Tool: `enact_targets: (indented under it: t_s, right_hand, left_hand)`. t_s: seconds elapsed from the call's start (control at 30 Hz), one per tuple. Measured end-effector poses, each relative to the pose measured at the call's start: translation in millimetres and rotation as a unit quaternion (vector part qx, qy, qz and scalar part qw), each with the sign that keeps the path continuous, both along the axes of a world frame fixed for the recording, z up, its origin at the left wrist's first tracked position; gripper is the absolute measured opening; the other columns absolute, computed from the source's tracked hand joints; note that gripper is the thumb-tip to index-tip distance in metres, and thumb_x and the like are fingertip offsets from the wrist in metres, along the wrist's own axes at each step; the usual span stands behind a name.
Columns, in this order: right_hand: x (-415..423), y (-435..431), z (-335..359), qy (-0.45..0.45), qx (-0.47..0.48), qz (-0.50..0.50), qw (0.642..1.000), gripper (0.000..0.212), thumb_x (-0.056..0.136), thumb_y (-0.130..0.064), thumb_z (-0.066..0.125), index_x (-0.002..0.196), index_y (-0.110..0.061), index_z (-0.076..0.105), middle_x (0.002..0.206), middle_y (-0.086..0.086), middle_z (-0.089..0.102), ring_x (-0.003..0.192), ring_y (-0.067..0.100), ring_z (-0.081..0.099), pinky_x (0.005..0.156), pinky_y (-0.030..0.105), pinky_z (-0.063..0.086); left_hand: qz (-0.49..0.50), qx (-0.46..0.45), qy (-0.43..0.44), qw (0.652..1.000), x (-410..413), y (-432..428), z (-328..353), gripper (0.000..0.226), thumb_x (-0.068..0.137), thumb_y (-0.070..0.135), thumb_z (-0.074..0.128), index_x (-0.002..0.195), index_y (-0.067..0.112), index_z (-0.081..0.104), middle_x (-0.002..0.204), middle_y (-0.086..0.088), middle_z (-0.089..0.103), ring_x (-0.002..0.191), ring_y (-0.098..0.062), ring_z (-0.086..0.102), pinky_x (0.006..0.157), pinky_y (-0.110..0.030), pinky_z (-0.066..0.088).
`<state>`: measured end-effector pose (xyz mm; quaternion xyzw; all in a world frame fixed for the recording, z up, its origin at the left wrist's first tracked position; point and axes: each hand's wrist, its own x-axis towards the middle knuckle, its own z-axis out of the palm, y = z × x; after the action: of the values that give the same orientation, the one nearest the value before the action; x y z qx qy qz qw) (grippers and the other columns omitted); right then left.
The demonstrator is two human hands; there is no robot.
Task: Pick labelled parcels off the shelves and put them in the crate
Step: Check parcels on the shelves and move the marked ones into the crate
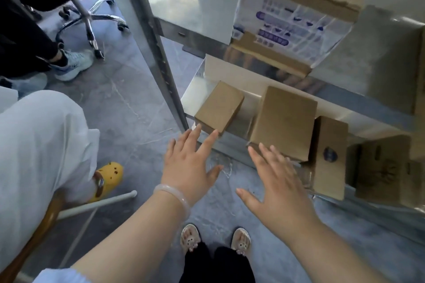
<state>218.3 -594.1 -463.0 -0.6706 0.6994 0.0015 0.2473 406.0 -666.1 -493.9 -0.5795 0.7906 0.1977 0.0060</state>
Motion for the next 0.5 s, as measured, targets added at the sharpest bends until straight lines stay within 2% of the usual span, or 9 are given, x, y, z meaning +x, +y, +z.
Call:
enact_targets:
  t_s: [0.23,0.33,0.43,0.5]
  right_hand:
    - [-4,-32,-50,0.020,0.015,0.011,1.000,0.082,0.071,-0.079,0.003,0.142,-0.048,-0.025,0.159,-0.017,-0.020,0.142,0.003,-0.027,0.112,0.027,-0.020]
    - [-4,-55,-68,0.019,0.009,0.017,1.000,0.083,0.074,-0.080,0.010,0.145,-0.047,-0.021,0.160,-0.015,-0.019,0.144,0.005,-0.023,0.113,0.028,-0.018]
    - [-3,-73,-82,0.023,0.016,0.015,0.999,0.081,0.087,-0.074,0.027,0.147,-0.045,-0.019,0.158,-0.017,-0.024,0.143,0.004,-0.027,0.111,0.026,-0.021]
    - [-2,-81,-93,0.024,0.010,0.011,1.000,0.082,0.084,-0.078,0.024,0.148,-0.045,-0.017,0.158,-0.018,-0.024,0.142,0.003,-0.027,0.111,0.026,-0.021]
  left_hand:
    - [0.006,0.051,-0.022,0.998,-17,-38,-63,0.078,0.093,0.061,0.045,0.153,0.044,-0.002,0.165,-0.001,-0.003,0.151,-0.025,0.001,0.123,-0.043,0.005]
    - [0.016,0.048,-0.027,0.998,-19,-66,-85,0.079,0.092,0.062,0.047,0.153,0.043,0.000,0.165,-0.003,-0.002,0.151,-0.025,0.003,0.122,-0.042,0.007]
    - [0.029,0.052,-0.031,0.998,-20,-93,-104,0.079,0.091,0.061,0.050,0.153,0.044,0.005,0.165,-0.003,-0.001,0.151,-0.026,0.001,0.122,-0.042,0.007]
    - [0.034,0.044,-0.027,0.998,-23,-109,-116,0.076,0.089,0.061,0.052,0.152,0.046,0.011,0.164,-0.005,0.002,0.150,-0.028,0.001,0.122,-0.042,0.008]
